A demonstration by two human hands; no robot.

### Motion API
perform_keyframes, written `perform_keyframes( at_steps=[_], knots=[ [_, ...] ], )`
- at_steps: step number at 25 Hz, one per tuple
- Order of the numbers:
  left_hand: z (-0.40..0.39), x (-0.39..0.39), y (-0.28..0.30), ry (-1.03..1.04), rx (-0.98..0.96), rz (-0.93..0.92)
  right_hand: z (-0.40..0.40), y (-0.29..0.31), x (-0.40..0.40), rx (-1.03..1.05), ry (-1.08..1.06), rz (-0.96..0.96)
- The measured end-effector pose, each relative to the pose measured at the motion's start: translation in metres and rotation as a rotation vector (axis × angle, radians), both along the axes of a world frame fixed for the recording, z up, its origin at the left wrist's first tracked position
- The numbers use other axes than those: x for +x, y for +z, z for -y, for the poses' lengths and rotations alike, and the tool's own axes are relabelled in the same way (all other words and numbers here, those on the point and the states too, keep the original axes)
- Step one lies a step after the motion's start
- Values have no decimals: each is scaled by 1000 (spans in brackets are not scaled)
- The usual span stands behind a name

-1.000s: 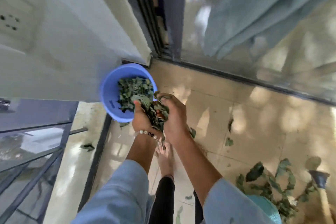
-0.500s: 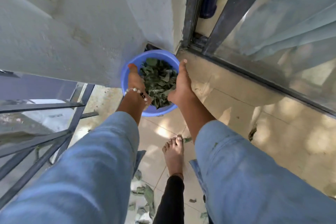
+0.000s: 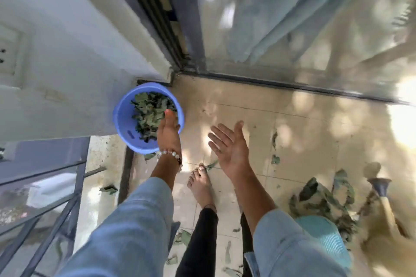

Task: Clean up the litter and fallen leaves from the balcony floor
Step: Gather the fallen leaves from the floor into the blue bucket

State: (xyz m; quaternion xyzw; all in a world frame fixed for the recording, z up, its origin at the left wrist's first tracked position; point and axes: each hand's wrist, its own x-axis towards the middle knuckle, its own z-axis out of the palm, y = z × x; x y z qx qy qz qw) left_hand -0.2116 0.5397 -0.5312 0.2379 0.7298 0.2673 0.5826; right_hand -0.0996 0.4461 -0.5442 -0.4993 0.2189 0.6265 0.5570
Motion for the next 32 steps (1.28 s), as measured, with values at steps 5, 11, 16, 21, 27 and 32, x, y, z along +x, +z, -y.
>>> perform_keyframes(
  at_steps=[5, 11, 16, 21, 27, 32],
  knots=[
    [85, 109, 36, -549, -221, 43, 141, 20, 88, -252, -214, 145],
    [201, 241, 54, -1318, -159, -155, 280, 30, 174, -501, -431, 182],
    [274, 323, 45, -1723, -107, -271, 362, 18, 209, -583, -493, 132],
    [340, 386, 27, -2065, -26, -364, 435, -3, 229, -684, -470, 193],
    [376, 443, -18, -2198, 41, -386, 478, -46, 272, -901, -274, 358],
    [378, 491, -107, -2446, 234, -524, 493, -128, 326, -961, -126, 411]
  ],
)
